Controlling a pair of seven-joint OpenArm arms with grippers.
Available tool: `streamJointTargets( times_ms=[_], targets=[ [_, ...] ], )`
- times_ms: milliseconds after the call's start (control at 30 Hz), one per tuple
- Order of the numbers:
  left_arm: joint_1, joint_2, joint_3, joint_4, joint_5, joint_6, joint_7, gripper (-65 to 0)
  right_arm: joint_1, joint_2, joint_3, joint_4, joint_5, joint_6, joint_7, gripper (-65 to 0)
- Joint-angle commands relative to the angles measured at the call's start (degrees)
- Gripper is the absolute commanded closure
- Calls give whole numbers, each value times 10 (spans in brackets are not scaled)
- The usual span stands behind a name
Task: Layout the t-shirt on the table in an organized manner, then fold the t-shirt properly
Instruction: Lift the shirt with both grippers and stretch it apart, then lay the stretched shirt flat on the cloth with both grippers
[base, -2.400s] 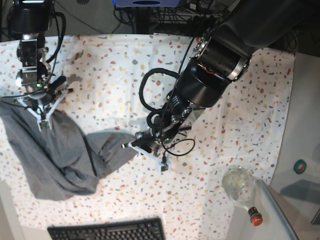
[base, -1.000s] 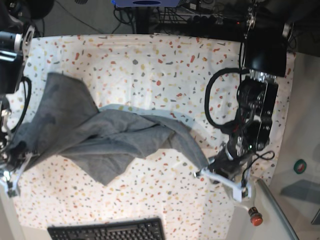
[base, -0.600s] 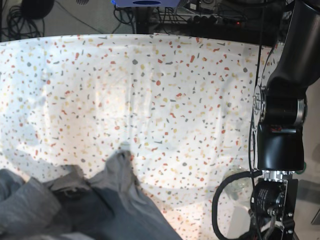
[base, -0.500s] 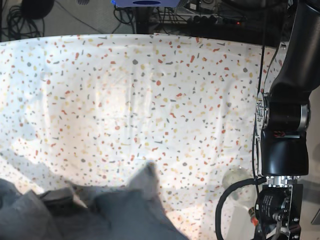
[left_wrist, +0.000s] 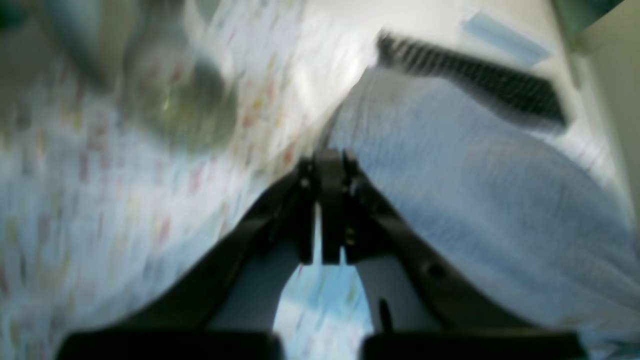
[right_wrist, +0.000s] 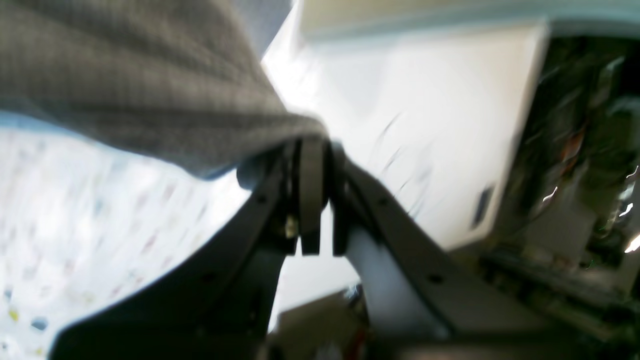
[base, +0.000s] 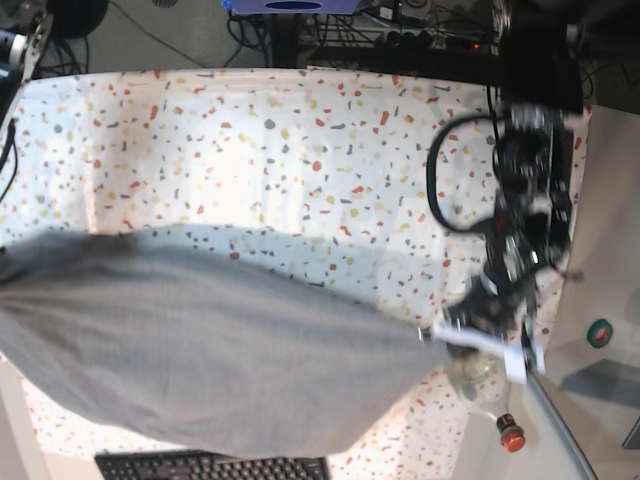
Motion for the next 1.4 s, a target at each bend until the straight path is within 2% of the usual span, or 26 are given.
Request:
streamJointTargets(
  times_ms=[0,67,133,200,300,367,467,533,600,700,733,800,833,867,933,1000,1067,1133,1200,1367],
  targets=[
    [10,-5,-4,23,-2,-6,-18,0,1,15,20,20,-11,-7,6,0],
    [37,-18,-11,22,-2,-6,-19,0,-6,15,32,20,-11,-7,19,0],
    [37,-19,-16,4,-2,-6,-19,0,1,19,12,-6,-11,-7,33,0],
    [14,-19,-11,-15,-2,-6,-19,0,45,20,-16,-53,-11,-7,47,0],
    [-22,-5,-11,-78,-2,-6,-19,0,123,30,-60,-185,-11,-7,71,0],
    [-38,0,-11,-131,-1,-6,-19,0,176,30,-89,-295,-11,-7,108,0],
    [-46,5,5,-194,-1,-6,-20,0,231,30,-98,-428,-11,-7,172,0],
    [-42,5,21,-219,-1,-6,-21,0,249,30,-97,-487,-11,-8,217,0],
    [-33,6,27,-225,-1,-6,-21,0,253,30,-97,-503,-11,-9,234,0],
    [-11,7,24,-215,-1,-6,-21,0,252,21,-96,-483,-11,-25,188,0],
    [-7,6,24,-208,-1,-6,-21,0,249,16,-84,-461,-10,-26,161,-96],
    [0,5,23,-204,-1,-6,-21,0,223,1,-13,-386,-1,-23,123,-303],
    [3,5,22,-202,-1,-6,-21,0,199,-9,35,-323,24,-11,107,-384],
    [4,5,22,-202,-1,-6,-21,0,173,-19,73,-261,50,8,84,-429],
    [5,4,22,-202,-1,-6,-21,0,112,-35,97,-153,93,48,3,-437],
    [8,4,22,-202,-1,-6,-21,0,52,-57,101,-86,138,60,-49,-438],
    [9,4,22,-202,-1,-6,-21,0,-6,-77,126,-54,193,60,-49,-440],
    [9,4,24,-202,-1,-6,-21,0,-30,-95,156,-64,240,42,-35,-444],
    [9,4,25,-202,-1,-6,-21,0,-38,-104,167,-83,253,32,-19,-446],
    [9,4,23,-202,-1,-6,-21,0,-25,-112,165,-113,253,32,-8,-447]
  ],
)
